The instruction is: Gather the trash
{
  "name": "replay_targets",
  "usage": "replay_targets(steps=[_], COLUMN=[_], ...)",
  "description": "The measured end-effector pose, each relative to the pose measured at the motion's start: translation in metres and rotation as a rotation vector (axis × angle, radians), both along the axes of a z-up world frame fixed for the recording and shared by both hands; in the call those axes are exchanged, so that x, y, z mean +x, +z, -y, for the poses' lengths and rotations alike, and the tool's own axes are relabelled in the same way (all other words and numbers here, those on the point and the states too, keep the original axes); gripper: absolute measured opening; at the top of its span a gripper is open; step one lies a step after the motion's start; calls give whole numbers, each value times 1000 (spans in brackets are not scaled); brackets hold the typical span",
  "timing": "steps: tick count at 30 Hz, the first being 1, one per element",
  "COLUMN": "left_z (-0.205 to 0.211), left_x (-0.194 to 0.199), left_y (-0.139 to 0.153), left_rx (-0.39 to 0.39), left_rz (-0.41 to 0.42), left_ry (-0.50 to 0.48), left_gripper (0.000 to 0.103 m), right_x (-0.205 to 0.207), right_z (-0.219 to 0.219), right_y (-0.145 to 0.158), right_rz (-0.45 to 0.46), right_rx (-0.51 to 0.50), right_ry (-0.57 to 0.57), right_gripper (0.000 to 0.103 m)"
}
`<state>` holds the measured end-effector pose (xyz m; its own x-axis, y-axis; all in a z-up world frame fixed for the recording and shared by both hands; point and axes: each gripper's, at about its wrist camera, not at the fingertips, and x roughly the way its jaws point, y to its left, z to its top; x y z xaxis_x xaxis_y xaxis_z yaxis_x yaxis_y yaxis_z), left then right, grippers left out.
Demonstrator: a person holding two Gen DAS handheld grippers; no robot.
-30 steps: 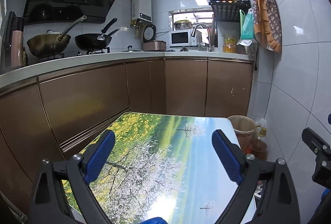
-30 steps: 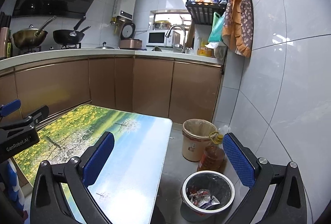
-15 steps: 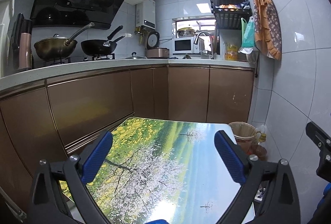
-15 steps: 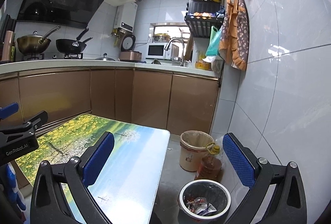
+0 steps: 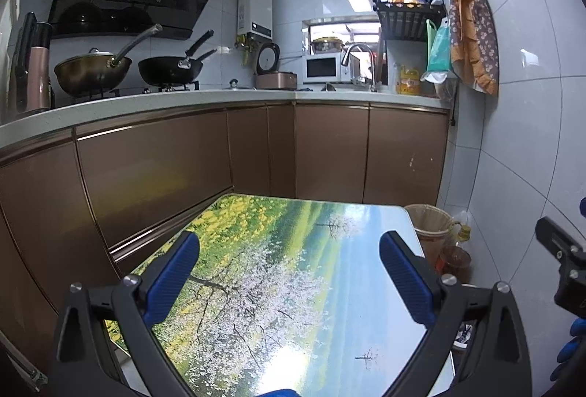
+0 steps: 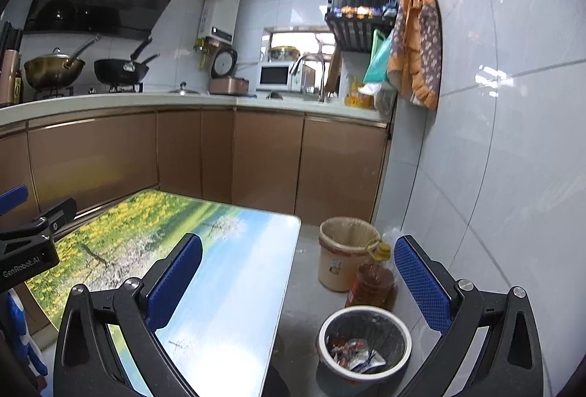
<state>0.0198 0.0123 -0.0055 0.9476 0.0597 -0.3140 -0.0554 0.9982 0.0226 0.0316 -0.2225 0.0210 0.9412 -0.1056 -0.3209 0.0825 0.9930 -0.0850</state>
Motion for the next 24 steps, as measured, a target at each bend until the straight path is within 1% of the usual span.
replay_targets(steps=[4, 13, 19, 24], left_z=[2, 4, 8, 7], left_x=[11, 39, 58, 72], left_y=[-9, -31, -47, -54], left_rx=[6, 11, 38, 47], left_rz=[-42, -132, -181, -198], left_ry=[-11, -28, -26, -17], left_gripper=[99, 99, 99, 99], right_x=[11, 34, 50, 64], right_z=[4, 7, 14, 22], right_y=[-11, -30, -43, -54], right_rz=[-46, -100, -116, -139], right_rx=[9, 28, 53, 62], right_ry=[-2, 4, -1, -24], right_gripper=[103, 103, 103, 103])
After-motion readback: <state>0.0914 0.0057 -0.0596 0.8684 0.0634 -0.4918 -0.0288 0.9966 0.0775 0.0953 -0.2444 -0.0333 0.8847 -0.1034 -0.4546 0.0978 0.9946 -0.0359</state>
